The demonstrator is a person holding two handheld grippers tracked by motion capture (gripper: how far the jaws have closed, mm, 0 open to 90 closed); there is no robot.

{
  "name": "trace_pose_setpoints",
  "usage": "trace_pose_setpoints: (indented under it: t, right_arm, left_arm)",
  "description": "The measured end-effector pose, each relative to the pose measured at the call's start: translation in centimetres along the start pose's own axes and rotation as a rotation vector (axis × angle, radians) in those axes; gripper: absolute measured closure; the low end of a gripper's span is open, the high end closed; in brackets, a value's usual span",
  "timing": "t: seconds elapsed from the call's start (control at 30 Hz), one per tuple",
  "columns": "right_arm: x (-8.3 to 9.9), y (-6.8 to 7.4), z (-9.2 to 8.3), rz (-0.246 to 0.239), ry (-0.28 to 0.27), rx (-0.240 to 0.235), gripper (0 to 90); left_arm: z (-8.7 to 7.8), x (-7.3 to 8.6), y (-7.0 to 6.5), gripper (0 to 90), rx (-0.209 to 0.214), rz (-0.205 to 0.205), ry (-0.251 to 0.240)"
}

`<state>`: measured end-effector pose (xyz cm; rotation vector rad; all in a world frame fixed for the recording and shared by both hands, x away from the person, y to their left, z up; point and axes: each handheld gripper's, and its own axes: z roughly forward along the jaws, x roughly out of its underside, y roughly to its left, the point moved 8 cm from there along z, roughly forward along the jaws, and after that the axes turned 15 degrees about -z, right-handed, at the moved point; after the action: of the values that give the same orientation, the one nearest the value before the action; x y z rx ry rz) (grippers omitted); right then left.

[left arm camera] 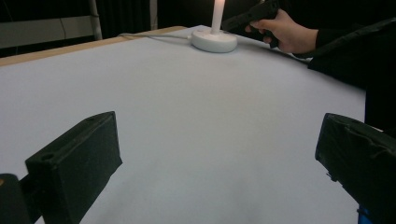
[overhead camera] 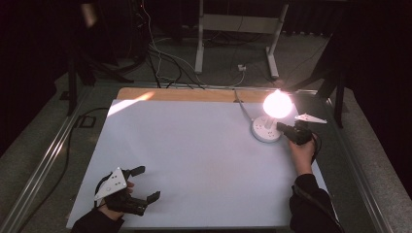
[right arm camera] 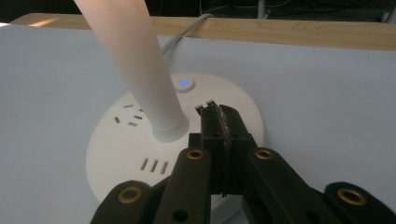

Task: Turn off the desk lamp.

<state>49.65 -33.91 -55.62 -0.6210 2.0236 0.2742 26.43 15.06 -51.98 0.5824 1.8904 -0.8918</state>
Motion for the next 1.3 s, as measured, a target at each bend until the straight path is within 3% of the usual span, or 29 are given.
trace_pose_setpoints:
  t: [0.57,0.63,0.73,0.77,0.9,1.3]
  right_arm:
    - [0.2,-0.1,0.2,0.009,-0.006,-0.001,90.0]
    - [0.2,0.0,0.3,-0.022,0.008,0.012,90.0]
    - [0.0,-0.1,0.3,-0.004,0.026,0.012,90.0]
    - [-0.1,-0.1,0.2,-0.020,0.036,0.027,90.0]
    - [-1.2,-0.3,-0.4,-0.011,-0.007,0.027,90.0]
    - [-3.1,-0.1,-1.7,-0.023,-0.053,0.018,90.0]
  left_arm:
    - [0.0,0.0,0.0,0.7,0.000,-0.002,0.002]
    - [0.0,0.1,0.0,0.7,0.001,0.001,0.004]
    - [0.0,0.0,0.0,0.7,0.003,0.002,0.002]
    - [0.0,0.0,0.0,0.7,0.002,-0.001,-0.001]
    - [0.0,0.0,0.1,0.7,0.001,-0.004,0.000]
    - [0.1,0.1,0.0,0.7,0.008,0.000,0.007]
